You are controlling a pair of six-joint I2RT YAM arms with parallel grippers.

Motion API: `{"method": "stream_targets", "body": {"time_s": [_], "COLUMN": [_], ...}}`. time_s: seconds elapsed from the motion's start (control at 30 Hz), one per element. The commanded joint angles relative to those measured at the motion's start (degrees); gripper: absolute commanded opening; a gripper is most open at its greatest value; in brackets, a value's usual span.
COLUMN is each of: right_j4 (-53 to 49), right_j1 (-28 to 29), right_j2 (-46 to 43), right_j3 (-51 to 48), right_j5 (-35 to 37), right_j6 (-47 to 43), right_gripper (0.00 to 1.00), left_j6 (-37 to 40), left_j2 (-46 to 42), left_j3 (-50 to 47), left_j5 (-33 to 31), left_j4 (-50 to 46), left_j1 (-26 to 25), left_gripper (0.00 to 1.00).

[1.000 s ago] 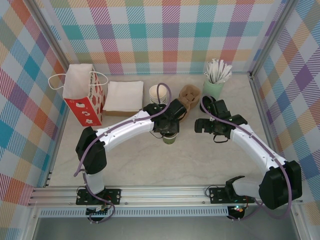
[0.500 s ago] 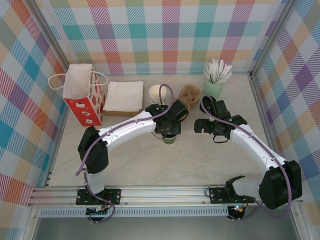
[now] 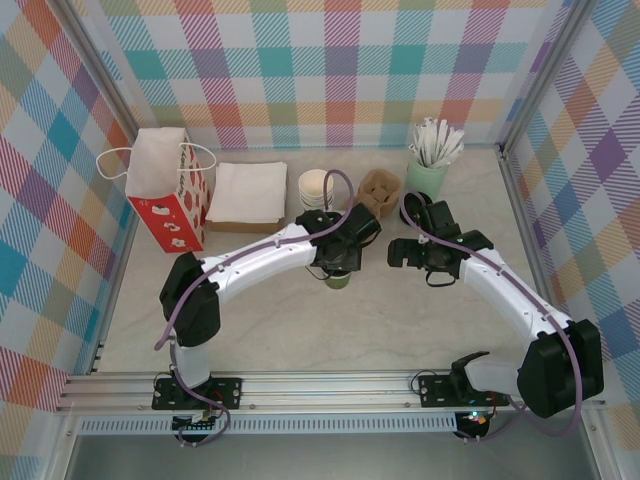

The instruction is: Pack the takeout coffee

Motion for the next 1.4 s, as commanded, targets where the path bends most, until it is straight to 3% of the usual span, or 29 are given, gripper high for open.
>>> {"method": "stream_targets", "body": {"time_s": [0.0, 1.37], "right_j4": [1.1, 1.7], "right_j1": [-0.3, -0.3], "right_j2": [0.6, 1.1], "right_j3": [-0.7, -1.0], "right_j5": [-0.9, -1.7], "right_j6": [0.7, 0.8], "right_gripper": [1.0, 1.0], "left_j6": [1.6, 0.9], "left_j2": [0.7, 3.6], "left_j3": [2.7, 0.9], "left_j5": [-4.5, -3.1], "left_j4": [-3.0, -3.0], "left_j1": [-1.6, -1.9], "left_gripper": [0.62, 0.67]}}
